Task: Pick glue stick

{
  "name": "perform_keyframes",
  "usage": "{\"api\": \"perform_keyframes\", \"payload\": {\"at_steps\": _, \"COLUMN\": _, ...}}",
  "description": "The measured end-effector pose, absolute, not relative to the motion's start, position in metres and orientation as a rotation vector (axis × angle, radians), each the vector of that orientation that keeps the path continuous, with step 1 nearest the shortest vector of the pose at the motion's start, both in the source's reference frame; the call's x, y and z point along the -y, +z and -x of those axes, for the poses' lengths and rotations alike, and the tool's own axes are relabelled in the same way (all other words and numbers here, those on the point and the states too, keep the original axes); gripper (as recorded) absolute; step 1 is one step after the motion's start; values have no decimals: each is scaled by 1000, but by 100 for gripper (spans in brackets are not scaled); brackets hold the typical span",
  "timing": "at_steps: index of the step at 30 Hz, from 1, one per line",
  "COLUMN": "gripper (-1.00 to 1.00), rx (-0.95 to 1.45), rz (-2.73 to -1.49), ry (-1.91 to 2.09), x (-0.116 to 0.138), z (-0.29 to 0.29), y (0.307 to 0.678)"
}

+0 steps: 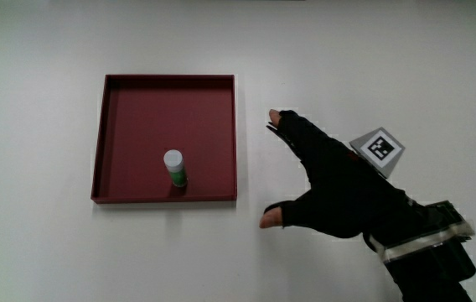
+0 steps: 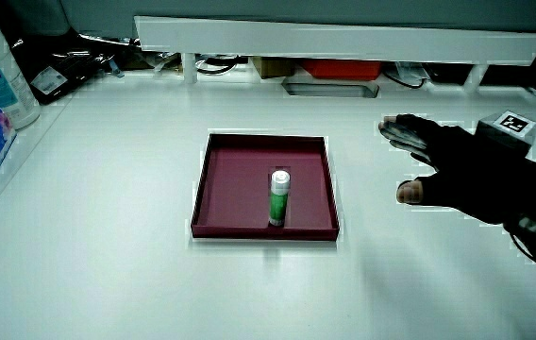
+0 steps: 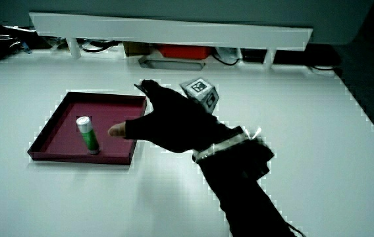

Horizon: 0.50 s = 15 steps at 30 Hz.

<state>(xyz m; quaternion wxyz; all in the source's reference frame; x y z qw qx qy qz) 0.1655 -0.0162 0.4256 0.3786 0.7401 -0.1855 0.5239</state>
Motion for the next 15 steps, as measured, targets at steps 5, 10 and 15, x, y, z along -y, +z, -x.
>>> {"api": "perform_keyframes", "payload": {"at_steps": 5, "gripper": 0, "rx": 441, "rz": -1855, "ry": 1332, "x": 20, "z": -150, "y": 436}}
{"api": "perform_keyframes", "payload": {"at_steps": 10, "gripper": 0, "rx": 431, "rz": -1807, "ry": 1356, "x": 22, "z": -132, "y": 447}}
{"api": "perform_keyframes", "payload": {"at_steps": 15, "gripper": 0, "rx": 439, "rz": -1801, "ry": 1337, "x": 22, "z": -114, "y": 463}}
